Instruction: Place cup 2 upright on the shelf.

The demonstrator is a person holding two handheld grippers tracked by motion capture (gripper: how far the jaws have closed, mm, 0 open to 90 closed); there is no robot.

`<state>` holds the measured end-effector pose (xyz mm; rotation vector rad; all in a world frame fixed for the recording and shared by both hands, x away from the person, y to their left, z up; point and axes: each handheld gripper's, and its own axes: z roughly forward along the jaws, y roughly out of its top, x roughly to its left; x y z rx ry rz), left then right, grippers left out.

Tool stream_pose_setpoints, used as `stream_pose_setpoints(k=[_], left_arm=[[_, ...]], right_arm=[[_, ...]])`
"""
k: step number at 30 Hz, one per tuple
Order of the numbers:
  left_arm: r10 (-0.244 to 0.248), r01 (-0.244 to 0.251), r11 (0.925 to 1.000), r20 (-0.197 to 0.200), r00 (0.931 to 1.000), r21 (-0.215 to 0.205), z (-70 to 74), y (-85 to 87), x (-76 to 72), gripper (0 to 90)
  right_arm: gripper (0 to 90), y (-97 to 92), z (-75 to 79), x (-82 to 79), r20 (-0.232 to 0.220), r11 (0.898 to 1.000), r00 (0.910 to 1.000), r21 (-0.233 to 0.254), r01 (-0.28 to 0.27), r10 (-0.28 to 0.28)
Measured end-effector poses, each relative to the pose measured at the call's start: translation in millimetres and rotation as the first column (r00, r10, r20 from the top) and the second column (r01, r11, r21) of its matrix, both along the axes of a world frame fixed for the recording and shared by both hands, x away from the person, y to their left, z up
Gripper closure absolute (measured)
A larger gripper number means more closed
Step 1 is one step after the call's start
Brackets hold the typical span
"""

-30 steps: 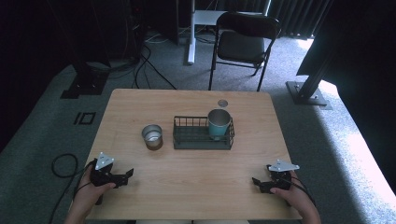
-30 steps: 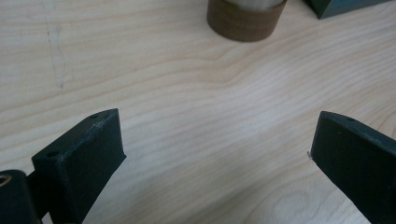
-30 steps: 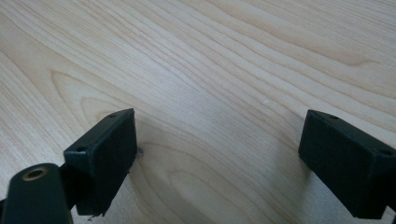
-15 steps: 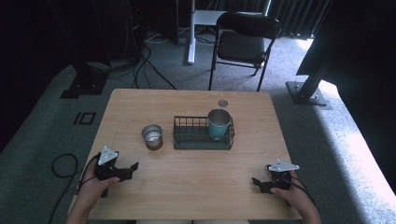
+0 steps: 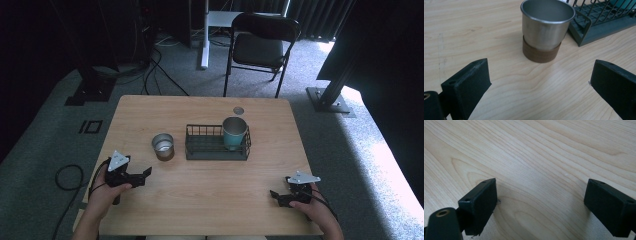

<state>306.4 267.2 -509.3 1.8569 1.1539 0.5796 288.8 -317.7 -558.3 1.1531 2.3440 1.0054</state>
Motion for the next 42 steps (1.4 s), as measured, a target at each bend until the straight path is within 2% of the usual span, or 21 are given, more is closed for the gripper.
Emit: stream_pose_setpoints(k=[9,12,19,24,34,36,42], left_arm=[[0.002,-0.002,0.9999,0.019,0.9998,-0.016,4.9,-6.1,11.1,3.1],[-0.005,0.006,0.9993,0.021,0.9998,-0.036,5.7,-7.8,15.2,3.1],[-0.004,0.005,0.9992,0.029,0.9996,-0.039,7.1,-11.2,24.2,3.1],[0.000,0.003,0.9978,0.041,0.9992,-0.065,9.7,-15.6,31.5,3.1],[-0.015,0.017,0.9984,0.036,0.9993,-0.055,9.7,-27.1,46.9,3.1],[-0.019,0.020,0.9989,0.033,0.9993,-0.042,9.0,-29.9,49.7,3.1],[-0.011,0.013,0.9985,0.035,0.9993,-0.054,6.9,-35.9,58.2,3.1]], right_arm=[[11.0,-0.1,0.0,0.1,0.001,1.000,1.0000,-0.001,-0.001,0.001],[11.0,-0.1,0.0,0.1,0.001,1.000,1.0000,-0.001,-0.001,0.001],[11.0,-0.1,0.0,0.1,0.002,1.000,1.0000,-0.001,-0.001,0.001],[11.0,-0.1,0.0,0.1,0.002,1.000,1.0000,0.000,-0.001,0.001],[11.0,-0.1,0.0,0.1,0.001,1.000,1.0000,0.000,-0.001,0.001],[11.0,0.0,0.0,0.1,0.001,1.000,1.0000,0.000,-0.001,0.001],[11.0,0.0,0.0,0.1,0.002,1.000,1.0000,0.000,-0.001,0.001]])
